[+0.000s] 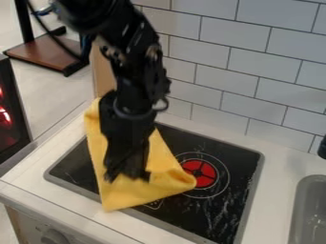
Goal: Unfolding the cloth from top left to bottom right
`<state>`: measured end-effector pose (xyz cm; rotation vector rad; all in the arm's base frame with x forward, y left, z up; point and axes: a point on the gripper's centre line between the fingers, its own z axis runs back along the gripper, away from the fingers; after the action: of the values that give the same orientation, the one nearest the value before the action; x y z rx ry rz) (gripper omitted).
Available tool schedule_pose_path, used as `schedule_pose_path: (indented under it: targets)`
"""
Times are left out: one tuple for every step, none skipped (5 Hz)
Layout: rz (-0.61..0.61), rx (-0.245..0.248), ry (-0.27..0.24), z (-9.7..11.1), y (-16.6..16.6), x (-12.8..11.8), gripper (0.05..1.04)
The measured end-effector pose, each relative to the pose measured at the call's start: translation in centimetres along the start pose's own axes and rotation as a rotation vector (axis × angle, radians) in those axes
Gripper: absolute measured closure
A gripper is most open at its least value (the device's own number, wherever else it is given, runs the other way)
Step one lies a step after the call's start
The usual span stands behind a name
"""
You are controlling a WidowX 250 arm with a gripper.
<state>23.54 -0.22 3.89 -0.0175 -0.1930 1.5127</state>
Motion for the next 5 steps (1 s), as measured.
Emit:
schedule_pose_path:
  targets:
    - [-0.005,0.016,-0.007,0.0,1.3,-1.1,1.032]
    - [-0.019,0.061,-0.022,-0.3,2.8,-2.2,1.032]
    - [-0.004,0.081,-0.028,-0.7,3.2,-2.4,1.007]
    - [0.027,0.087,-0.018,-1.2,3.3,-2.6,0.848]
    - [0.039,0.116,-0.016,-1.8,3.5,-2.4,0.580]
